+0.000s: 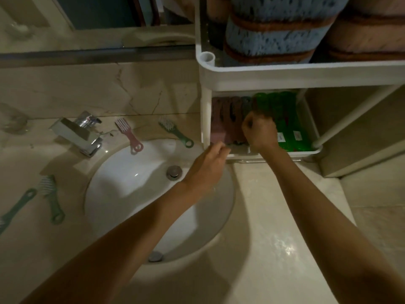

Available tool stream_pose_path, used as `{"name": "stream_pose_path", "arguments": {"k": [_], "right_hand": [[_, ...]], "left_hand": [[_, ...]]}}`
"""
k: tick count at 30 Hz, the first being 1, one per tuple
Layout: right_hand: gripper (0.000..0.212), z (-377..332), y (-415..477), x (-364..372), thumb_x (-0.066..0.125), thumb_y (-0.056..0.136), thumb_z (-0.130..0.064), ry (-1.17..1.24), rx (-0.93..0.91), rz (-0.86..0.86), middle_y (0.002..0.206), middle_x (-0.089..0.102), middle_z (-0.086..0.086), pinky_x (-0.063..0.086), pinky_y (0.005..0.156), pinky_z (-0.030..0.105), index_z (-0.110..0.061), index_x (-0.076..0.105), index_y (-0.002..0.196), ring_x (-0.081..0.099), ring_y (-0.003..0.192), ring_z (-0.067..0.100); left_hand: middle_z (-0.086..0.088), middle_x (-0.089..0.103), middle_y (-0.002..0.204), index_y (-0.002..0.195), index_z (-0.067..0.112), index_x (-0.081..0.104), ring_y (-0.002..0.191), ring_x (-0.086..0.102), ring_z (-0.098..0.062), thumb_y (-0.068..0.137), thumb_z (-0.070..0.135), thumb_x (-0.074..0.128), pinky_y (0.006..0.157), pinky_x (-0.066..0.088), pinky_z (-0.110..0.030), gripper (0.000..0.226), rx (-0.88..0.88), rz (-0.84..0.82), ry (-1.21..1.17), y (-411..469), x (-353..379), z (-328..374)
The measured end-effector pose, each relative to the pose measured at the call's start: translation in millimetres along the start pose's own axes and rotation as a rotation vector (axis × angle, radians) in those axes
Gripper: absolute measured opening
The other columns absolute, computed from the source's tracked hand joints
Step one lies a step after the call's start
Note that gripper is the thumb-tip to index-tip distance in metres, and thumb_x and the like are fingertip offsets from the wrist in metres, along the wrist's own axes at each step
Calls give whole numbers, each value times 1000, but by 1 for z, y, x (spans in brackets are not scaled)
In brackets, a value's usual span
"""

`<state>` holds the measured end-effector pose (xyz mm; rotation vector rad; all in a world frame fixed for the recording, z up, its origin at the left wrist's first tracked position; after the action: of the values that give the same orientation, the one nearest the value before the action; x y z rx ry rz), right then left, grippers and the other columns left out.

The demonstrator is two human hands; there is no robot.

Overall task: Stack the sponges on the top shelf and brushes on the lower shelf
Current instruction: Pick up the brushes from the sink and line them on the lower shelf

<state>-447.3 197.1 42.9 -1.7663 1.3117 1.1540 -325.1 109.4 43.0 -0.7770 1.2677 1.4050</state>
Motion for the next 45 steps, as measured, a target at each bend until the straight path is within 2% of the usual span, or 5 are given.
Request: {"name": "stream_pose_path", "arguments": {"k": [6,9,21,33,45], "right_hand": [[49,22,-7,11,67,77,-7,50,-163,-124,130,53,19,44,99,40,-5,56,125,51,117,37],[60,26,-6,14,69,76,-10,-15,-198,-164,138,46,22,35,107,41,-7,49,132,43,128,37],[66,36,0,22,63,83,-16,-162,-225,-187,150,34,7,9,116,47,-22,35,142,20,143,24],[45,35,-35,1,60,80,3,122,-203,0,135,50,22,26,112,38,-2,55,124,35,134,37],[31,-57,-147,40,56,81,4,449,-321,-124,115,60,18,49,83,32,-1,63,111,64,95,32]], "left_hand": [[-22,61,116,117,0,60,114,57,-32,76,-2,53,102,44,-33,41,-159,-103,260,49,22,4],[-26,17,152,146,-5,12,143,13,-40,95,1,33,120,8,-43,55,-238,-500,329,57,49,-4],[-21,49,132,133,1,43,117,52,-37,90,-1,46,93,47,-42,43,-231,-565,428,78,57,-15],[-22,38,139,138,3,33,126,41,-37,91,-2,40,105,35,-40,48,-211,-475,254,63,29,4],[-22,65,99,101,1,63,89,59,-25,92,19,48,77,41,-28,26,-810,-243,-269,-134,-38,-48]]}}
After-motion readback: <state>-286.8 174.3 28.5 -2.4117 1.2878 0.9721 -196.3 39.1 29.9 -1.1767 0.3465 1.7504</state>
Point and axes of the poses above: each hand's wrist, its own y-axis towards the middle knuckle, its own x-axis out of the palm, z = x × y, the point moved 6 cm from there along y, towards the middle knuckle
